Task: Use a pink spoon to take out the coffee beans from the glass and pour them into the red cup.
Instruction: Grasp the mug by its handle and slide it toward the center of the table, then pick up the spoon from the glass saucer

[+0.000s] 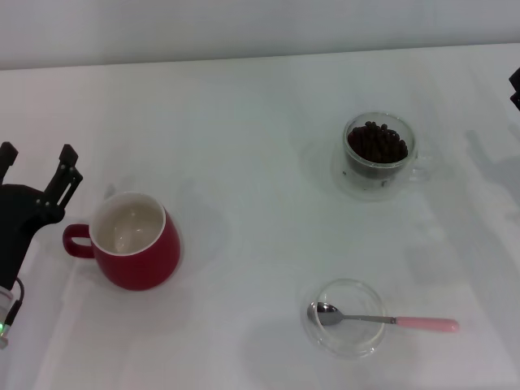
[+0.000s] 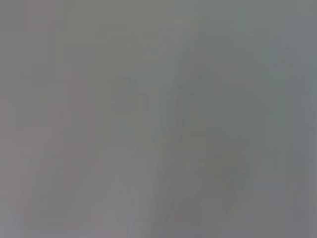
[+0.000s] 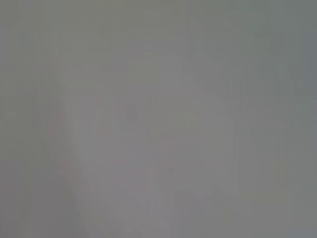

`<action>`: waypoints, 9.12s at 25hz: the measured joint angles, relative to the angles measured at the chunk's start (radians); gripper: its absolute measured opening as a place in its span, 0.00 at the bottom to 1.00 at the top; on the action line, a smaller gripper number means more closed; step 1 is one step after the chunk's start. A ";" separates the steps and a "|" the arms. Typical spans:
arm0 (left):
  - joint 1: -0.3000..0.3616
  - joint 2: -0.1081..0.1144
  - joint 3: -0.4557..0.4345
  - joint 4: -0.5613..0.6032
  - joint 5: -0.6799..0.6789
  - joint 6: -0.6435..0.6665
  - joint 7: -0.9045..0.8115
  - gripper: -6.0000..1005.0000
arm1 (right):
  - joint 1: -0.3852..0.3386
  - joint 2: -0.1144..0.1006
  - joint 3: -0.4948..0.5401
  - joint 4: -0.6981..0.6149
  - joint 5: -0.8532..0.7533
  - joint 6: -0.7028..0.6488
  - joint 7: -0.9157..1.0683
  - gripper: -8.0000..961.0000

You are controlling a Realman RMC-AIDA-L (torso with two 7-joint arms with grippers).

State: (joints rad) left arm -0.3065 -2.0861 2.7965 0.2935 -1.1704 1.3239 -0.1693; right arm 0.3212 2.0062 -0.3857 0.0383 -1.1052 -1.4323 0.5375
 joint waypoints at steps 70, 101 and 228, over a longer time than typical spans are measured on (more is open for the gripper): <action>0.202 0.007 0.025 -0.470 0.297 0.325 -0.141 0.86 | 0.090 0.008 0.011 -0.011 0.009 0.103 -0.005 0.89; 0.049 0.005 0.029 -0.363 0.342 0.041 -0.041 0.86 | 0.088 0.008 0.005 -0.010 0.004 0.100 -0.001 0.89; 0.167 0.001 0.021 -0.037 0.257 0.035 0.237 0.81 | 0.006 0.005 0.004 0.011 0.005 -0.040 0.094 0.89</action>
State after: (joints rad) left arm -0.1396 -2.0847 2.8180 0.2563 -0.9129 1.3587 0.0672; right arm 0.3268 2.0112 -0.3819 0.0491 -1.1003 -1.4728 0.6313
